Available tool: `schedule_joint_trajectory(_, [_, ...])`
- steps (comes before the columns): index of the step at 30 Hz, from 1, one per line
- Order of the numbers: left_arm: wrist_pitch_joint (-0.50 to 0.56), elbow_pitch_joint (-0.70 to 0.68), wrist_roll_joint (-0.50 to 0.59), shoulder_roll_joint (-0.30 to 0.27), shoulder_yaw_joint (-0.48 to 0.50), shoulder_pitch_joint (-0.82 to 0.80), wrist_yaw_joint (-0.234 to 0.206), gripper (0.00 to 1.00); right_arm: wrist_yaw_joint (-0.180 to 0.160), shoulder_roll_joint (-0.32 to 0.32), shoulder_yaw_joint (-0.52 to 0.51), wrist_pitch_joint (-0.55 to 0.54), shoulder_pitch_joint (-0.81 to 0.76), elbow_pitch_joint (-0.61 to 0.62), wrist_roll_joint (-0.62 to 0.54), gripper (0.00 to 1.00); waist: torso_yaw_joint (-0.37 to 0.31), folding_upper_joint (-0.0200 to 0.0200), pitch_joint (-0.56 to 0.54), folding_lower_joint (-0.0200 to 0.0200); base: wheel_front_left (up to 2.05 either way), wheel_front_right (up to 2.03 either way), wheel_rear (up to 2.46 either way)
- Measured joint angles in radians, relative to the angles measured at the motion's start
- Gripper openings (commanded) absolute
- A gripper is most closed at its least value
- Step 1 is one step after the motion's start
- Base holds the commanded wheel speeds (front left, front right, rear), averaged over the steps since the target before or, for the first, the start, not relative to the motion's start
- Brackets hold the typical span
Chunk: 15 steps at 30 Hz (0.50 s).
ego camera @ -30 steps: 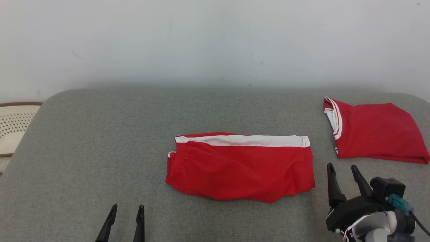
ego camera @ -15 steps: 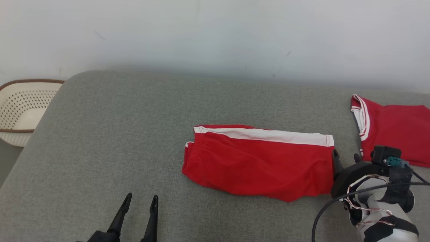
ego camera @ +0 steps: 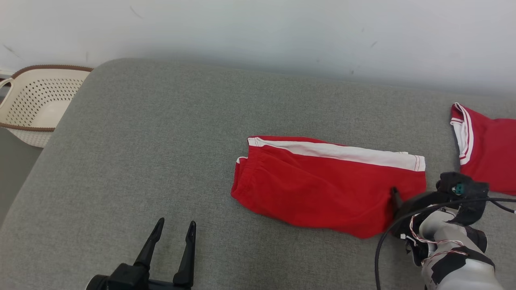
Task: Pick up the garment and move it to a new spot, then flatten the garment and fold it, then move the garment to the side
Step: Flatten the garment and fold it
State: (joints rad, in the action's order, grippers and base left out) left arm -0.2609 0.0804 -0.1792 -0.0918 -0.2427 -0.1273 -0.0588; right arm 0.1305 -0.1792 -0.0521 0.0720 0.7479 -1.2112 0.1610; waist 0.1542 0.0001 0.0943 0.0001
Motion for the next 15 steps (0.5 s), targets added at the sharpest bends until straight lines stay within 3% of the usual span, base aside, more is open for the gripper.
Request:
schedule_joint_trajectory(1, [0.000, 0.000, 0.001, 0.000, 0.002, 0.000, 0.000, 1.00, 0.000, 0.003, 0.001, 0.003, 0.005, -0.004, 0.006, 0.93, 0.000, 0.0000, 0.001, 0.0000, 0.00, 0.00, 0.00])
schedule_joint_trajectory(2, [0.000, 0.000, 0.002, 0.000, 0.003, -0.001, -0.002, 1.00, 0.000, 0.009, 0.007, 0.009, 0.006, -0.010, 0.007, 0.33, -0.002, 0.0000, 0.001, 0.0000, 0.00, 0.00, 0.00])
schedule_joint_trajectory(3, [0.000, 0.000, 0.002, 0.000, 0.004, -0.001, -0.002, 1.00, 0.000, 0.014, 0.012, 0.021, 0.006, -0.013, 0.010, 0.00, -0.004, 0.0000, 0.001, 0.0000, 0.00, 0.00, 0.00])
schedule_joint_trajectory(15, [0.000, 0.014, 0.003, 0.000, 0.026, 0.005, 0.000, 1.00, 0.000, 0.004, 0.111, 0.133, -0.010, 0.000, 0.080, 0.00, -0.018, 0.0000, -0.029, 0.0000, 0.00, 0.00, 0.00])
